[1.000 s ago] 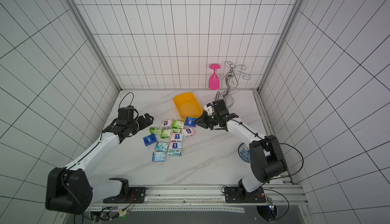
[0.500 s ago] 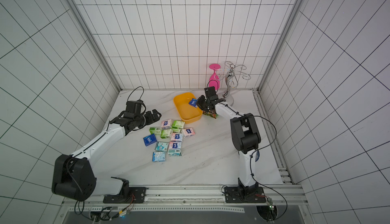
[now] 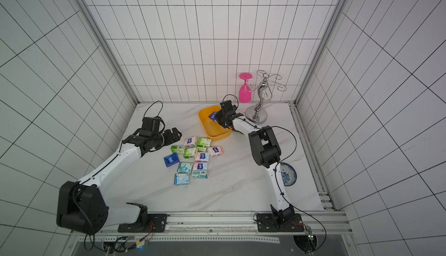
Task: Put the pocket tissues into the storage box
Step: Place the pocket tissues in the storage box.
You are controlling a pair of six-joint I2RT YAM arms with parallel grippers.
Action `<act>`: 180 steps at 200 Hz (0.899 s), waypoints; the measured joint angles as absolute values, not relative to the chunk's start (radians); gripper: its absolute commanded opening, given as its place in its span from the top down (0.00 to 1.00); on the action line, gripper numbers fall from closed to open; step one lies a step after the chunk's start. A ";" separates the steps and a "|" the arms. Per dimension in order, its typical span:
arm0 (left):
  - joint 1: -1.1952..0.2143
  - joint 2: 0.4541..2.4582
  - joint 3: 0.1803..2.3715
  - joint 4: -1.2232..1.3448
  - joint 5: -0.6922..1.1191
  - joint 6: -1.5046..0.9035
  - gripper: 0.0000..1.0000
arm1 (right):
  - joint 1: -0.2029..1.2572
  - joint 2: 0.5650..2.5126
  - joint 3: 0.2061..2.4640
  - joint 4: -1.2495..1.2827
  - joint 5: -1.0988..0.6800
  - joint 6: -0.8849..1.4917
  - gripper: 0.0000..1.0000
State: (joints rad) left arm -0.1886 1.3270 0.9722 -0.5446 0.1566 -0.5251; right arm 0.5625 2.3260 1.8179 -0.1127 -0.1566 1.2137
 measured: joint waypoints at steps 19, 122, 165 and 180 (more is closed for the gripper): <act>-0.183 1.317 0.971 -0.547 0.157 -0.523 0.02 | 0.562 2.347 1.835 -0.115 -0.136 1.237 0.88; -0.179 1.304 0.949 -0.562 0.158 -0.522 0.02 | 0.549 2.233 1.737 -0.078 -0.123 1.227 0.41; -0.176 1.302 0.949 -0.566 0.163 -0.522 0.02 | 0.549 2.037 1.656 -0.163 -0.223 1.013 0.56; -0.176 1.299 0.949 -0.566 0.170 -0.522 0.02 | 0.550 2.000 1.657 -0.257 -0.271 0.892 0.56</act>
